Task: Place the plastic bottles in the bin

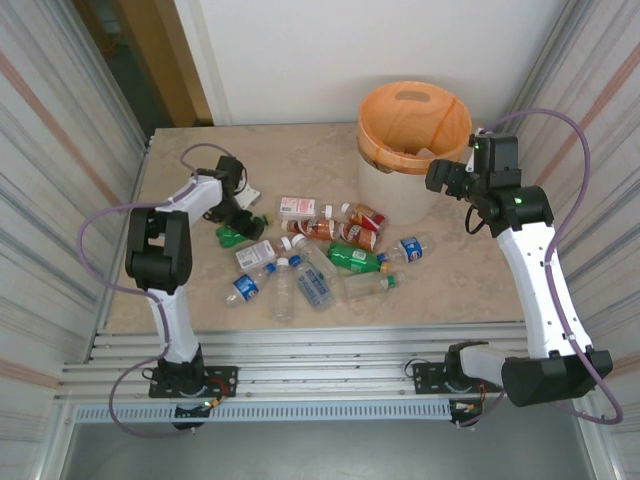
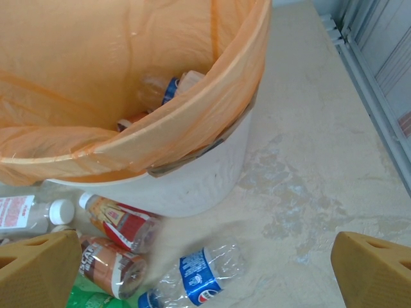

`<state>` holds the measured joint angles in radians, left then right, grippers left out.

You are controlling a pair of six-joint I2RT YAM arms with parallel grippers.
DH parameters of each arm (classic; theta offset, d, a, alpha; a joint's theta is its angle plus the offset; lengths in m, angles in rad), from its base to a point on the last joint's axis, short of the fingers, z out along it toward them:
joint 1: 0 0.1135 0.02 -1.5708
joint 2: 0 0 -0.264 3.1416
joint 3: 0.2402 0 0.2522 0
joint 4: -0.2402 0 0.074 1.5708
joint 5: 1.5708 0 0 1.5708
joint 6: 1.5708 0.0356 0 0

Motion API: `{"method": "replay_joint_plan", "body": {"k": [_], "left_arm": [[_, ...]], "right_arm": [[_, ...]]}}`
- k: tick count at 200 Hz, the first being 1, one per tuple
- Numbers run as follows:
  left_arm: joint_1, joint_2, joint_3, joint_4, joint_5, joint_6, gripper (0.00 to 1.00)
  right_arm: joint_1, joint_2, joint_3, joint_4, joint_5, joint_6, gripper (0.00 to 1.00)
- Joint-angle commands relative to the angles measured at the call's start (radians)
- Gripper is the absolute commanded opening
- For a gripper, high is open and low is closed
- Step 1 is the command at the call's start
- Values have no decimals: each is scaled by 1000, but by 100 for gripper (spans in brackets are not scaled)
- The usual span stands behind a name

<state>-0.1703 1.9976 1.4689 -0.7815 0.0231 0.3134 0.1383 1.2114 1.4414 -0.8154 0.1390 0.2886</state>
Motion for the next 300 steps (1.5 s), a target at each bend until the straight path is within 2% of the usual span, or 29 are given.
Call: {"method": "replay_joint_plan", "body": {"k": [1,43,70,157,185,196,242,300], "left_arm": [[23,22,27,-24,-23,-34,93],[38,55,42,-32,-42,-59,95],[45,75,53,-47,-54,-81,92],[45,62,54,-48,-47,-112,58],[46,36,49,-44,-45,-127,55],[46,15,46,-42,-41,-135,51],[46,-121,10,-4,-13,-184,45],[12,-387,-135,152,101,-295,41]], "right_arm": [[7,-2,-4,18,17,21,98],[19,5,-4,22,16,20,98],[24,6,-3,22,17,19,98],[32,1,-4,30,15,20,98],[38,-2,-1,36,8,20,98],[39,-5,0,36,4,20,98],[49,-19,2,55,-53,26,98],[75,-35,-3,142,-239,65,98]]}}
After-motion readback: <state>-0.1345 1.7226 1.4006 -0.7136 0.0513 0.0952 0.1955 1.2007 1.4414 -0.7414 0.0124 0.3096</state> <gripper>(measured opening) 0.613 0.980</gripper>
